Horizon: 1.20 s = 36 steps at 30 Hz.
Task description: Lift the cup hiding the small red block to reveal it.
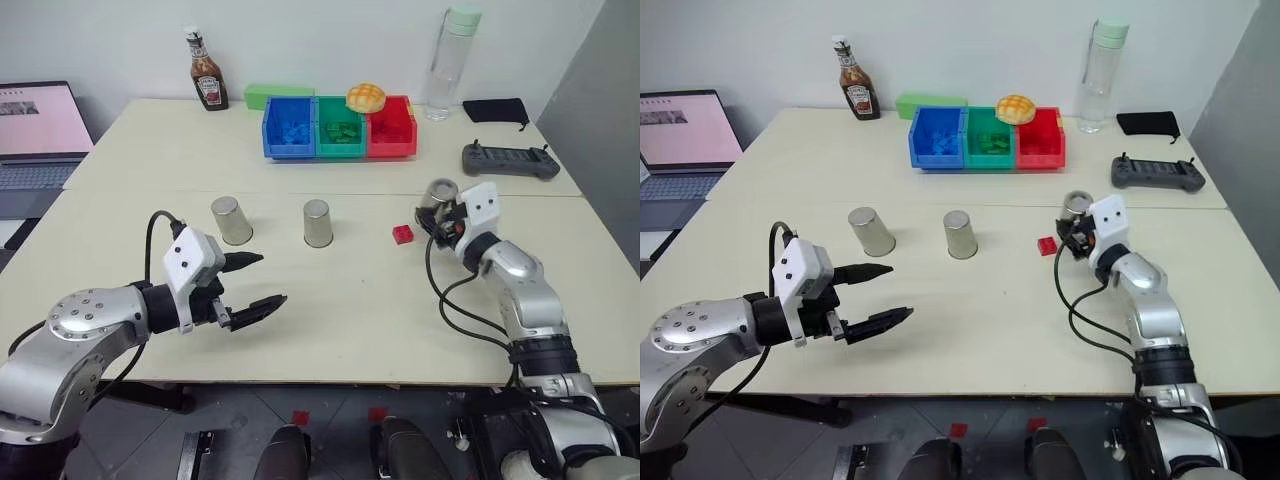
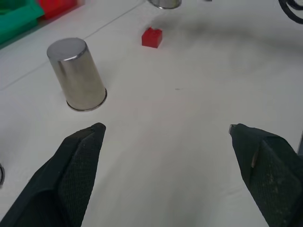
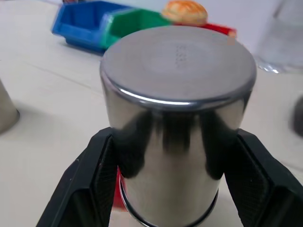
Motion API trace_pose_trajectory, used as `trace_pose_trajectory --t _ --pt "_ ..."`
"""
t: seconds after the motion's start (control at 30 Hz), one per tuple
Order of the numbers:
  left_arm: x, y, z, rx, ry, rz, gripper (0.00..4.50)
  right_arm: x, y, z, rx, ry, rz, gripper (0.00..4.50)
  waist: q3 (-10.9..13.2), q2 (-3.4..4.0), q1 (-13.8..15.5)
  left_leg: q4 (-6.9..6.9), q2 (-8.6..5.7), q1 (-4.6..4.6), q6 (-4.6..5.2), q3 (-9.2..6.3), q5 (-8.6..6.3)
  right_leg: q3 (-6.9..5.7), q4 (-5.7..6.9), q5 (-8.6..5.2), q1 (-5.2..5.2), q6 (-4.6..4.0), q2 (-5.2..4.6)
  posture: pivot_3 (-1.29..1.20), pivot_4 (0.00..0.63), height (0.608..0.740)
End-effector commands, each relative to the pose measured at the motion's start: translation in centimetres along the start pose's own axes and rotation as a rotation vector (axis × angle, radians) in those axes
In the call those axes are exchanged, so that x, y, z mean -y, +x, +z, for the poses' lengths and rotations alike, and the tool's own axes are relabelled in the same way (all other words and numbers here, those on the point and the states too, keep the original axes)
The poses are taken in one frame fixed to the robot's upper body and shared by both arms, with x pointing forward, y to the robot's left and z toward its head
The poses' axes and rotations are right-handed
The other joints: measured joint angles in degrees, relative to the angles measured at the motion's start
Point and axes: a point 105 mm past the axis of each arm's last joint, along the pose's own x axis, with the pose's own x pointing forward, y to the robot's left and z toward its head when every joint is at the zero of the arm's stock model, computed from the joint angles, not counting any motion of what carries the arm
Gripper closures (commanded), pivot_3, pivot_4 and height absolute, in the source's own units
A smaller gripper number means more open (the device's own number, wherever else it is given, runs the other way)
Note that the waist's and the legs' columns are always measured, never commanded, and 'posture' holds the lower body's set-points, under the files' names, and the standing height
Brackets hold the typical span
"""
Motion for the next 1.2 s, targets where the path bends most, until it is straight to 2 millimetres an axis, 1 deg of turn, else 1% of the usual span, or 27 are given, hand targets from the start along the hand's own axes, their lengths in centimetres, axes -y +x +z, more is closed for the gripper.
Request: trace_pose_trajectory --t 0.03,0.1,0.27,0.3,0.33,0.37,0.4,0.43,0.57,0.67,0.73,0.87,0.93,1.03,1.1,1.17,1.2 --pt "0.6 0.7 0.9 0.027 0.022 -0.023 0.00 1.1 -0.3 0.3 0.005 0.031 -0.095 1.70 0.00 0.00 -0.17 0.01 -0.02 0.01 0.00 0.01 0.00 0.01 0.04 0.00 0.00 0.00 0.00 0.00 0.150 0.740" --pt "0.6 0.8 0.9 0.025 0.022 -0.026 0.00 1.3 -0.1 0.0 -0.006 0.032 -0.112 1.70 0.00 0.00 -0.55 0.01 0.00 0.05 -0.01 0.07 0.00 0.09 0.12 0.00 -0.03 0.00 0.04 0.00 0.150 0.740" --pt "0.4 0.8 0.9 0.022 0.023 -0.025 0.00 2.5 0.6 -1.2 -0.053 0.117 -0.180 1.70 0.00 0.00 -0.83 0.01 0.03 0.12 -0.01 0.08 0.01 0.12 0.22 -0.01 -0.04 -0.01 0.10 0.00 0.150 0.740" --pt "0.4 0.8 0.9 0.022 0.024 -0.025 0.00 2.6 0.8 -1.4 -0.061 0.133 -0.185 0.99 0.00 0.00 -0.83 0.01 0.01 0.11 -0.02 0.09 0.02 0.14 0.21 0.00 -0.04 -0.01 0.10 0.00 0.150 0.740" --pt "0.4 0.9 0.9 0.022 0.024 -0.025 0.00 2.7 0.9 -1.6 -0.068 0.145 -0.187 0.77 0.00 0.00 -0.84 0.02 0.00 0.11 -0.03 0.09 0.03 0.15 0.21 -0.01 -0.04 -0.01 0.10 0.00 0.150 0.740" --pt "0.4 0.9 1.0 0.022 0.024 -0.023 0.00 2.8 1.1 -1.8 -0.076 0.163 -0.190 0.39 0.00 0.00 -0.85 0.02 -0.01 0.11 -0.04 0.12 0.03 0.18 0.21 -0.01 -0.04 -0.01 0.10 0.00 0.150 0.740" --pt "0.4 0.9 1.0 0.022 0.024 -0.023 0.00 2.8 1.1 -1.9 -0.080 0.177 -0.191 0.27 0.00 0.00 -0.91 0.02 -0.01 0.11 -0.04 0.13 0.03 0.19 0.21 -0.01 -0.04 -0.01 0.10 0.00 0.150 0.740" --pt "0.4 0.8 1.0 0.022 0.024 -0.021 0.00 2.8 1.2 -2.0 -0.084 0.190 -0.188 0.01 0.00 0.00 -0.91 0.01 0.00 0.12 -0.04 0.15 0.03 0.24 0.21 -0.01 -0.04 -0.01 0.10 0.00 0.150 0.740" --pt "0.4 0.8 1.0 0.022 0.024 -0.015 0.00 3.0 1.2 -1.9 -0.076 0.218 -0.188 0.01 0.00 0.00 -0.95 -0.01 -0.01 0.12 -0.03 0.19 0.03 0.51 0.20 -0.01 -0.06 -0.01 0.10 0.00 0.150 0.740" --pt "0.3 0.7 1.0 0.023 0.025 -0.005 0.00 3.1 0.5 -0.5 -0.025 0.203 -0.176 0.01 0.00 0.00 -0.97 -0.01 0.00 0.13 -0.03 0.27 0.02 0.62 0.20 0.00 -0.07 0.00 0.10 0.00 0.150 0.740" --pt "0.2 0.6 1.0 0.025 0.024 0.008 0.00 2.9 -0.2 0.9 0.023 0.175 -0.152 0.01 0.00 0.00 -0.95 -0.01 0.01 0.13 -0.03 0.26 0.02 0.63 0.20 -0.01 -0.08 0.00 0.09 0.00 0.150 0.740" --pt "-0.3 0.2 0.8 0.014 0.031 0.057 0.00 2.3 -2.4 3.9 0.108 0.071 -0.088 0.01 0.00 0.01 -0.86 -0.02 0.04 0.12 -0.03 0.24 0.02 0.63 0.19 -0.01 -0.09 0.01 0.07 0.00 0.150 0.740" --pt "-1.1 -0.1 0.6 -0.005 0.043 0.109 0.00 1.9 -3.9 6.1 0.184 0.023 -0.044 0.01 0.00 0.01 -0.78 -0.02 0.03 0.11 -0.03 0.25 0.02 0.63 0.18 -0.01 -0.09 0.01 0.07 0.00 0.150 0.740" --pt "-1.6 -0.3 0.6 -0.012 0.045 0.146 0.00 1.0 -5.1 7.7 0.232 -0.003 0.026 0.01 0.00 0.00 -0.71 -0.02 0.01 0.14 -0.03 0.26 0.02 0.65 0.18 -0.02 -0.09 0.02 0.08 0.00 0.150 0.740" --pt "-1.9 -0.4 0.6 -0.018 0.049 0.167 0.00 0.0 -5.8 8.1 0.223 0.000 0.097 0.01 0.00 0.00 -0.76 -0.01 0.01 0.16 -0.03 0.27 0.02 0.66 0.18 -0.02 -0.09 0.02 0.11 0.00 0.150 0.740" --pt "-2.2 -0.6 0.5 -0.030 0.061 0.191 0.00 -1.3 -6.6 7.4 0.150 -0.015 0.204 0.01 0.00 0.00 -0.69 -0.02 0.01 0.17 -0.03 0.27 0.02 0.68 0.19 -0.02 -0.09 0.02 0.14 0.00 0.150 0.740" --pt "-2.5 -0.8 0.4 -0.041 0.071 0.205 0.00 -1.8 -7.1 6.7 0.098 -0.027 0.258 0.01 0.00 0.00 -0.55 -0.01 0.03 0.17 -0.03 0.26 0.02 0.66 0.19 -0.02 -0.08 0.02 0.16 0.00 0.150 0.740"
